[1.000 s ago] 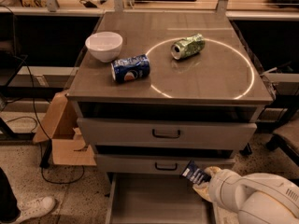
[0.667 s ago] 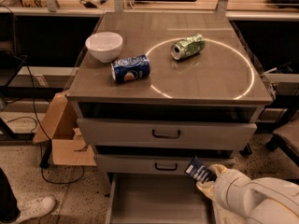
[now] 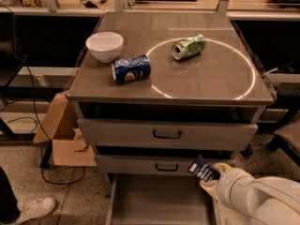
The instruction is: Pick rxbar blueberry from bottom drawer and place on counter
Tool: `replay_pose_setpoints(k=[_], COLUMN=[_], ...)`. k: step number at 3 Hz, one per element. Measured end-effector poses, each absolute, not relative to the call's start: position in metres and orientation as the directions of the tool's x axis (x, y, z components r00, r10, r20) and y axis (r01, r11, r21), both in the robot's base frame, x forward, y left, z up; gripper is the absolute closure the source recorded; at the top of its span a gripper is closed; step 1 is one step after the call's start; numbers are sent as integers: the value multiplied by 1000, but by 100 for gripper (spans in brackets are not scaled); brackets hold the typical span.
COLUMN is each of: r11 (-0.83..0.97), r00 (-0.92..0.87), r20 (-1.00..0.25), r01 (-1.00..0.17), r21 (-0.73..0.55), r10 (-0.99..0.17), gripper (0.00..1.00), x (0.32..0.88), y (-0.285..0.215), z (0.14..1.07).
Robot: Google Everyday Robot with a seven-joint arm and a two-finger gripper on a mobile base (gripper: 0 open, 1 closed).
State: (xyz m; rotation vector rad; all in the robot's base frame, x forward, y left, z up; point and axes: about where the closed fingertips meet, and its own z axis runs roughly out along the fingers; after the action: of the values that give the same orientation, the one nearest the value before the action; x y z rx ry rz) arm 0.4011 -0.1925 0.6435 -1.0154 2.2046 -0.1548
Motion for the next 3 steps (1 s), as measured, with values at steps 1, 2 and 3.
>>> replay_pose_setpoints(k=[1, 2, 3], r11=[710, 723, 730], r00=[-464, -465, -445], r20=[-552, -560, -580], r01=[-571, -522, -464], r21=[-412, -451, -502], r10=[-693, -685, -682], gripper=[100, 100, 100], x=[406, 409, 410], y=[-210, -225, -240], z=[671, 699, 733])
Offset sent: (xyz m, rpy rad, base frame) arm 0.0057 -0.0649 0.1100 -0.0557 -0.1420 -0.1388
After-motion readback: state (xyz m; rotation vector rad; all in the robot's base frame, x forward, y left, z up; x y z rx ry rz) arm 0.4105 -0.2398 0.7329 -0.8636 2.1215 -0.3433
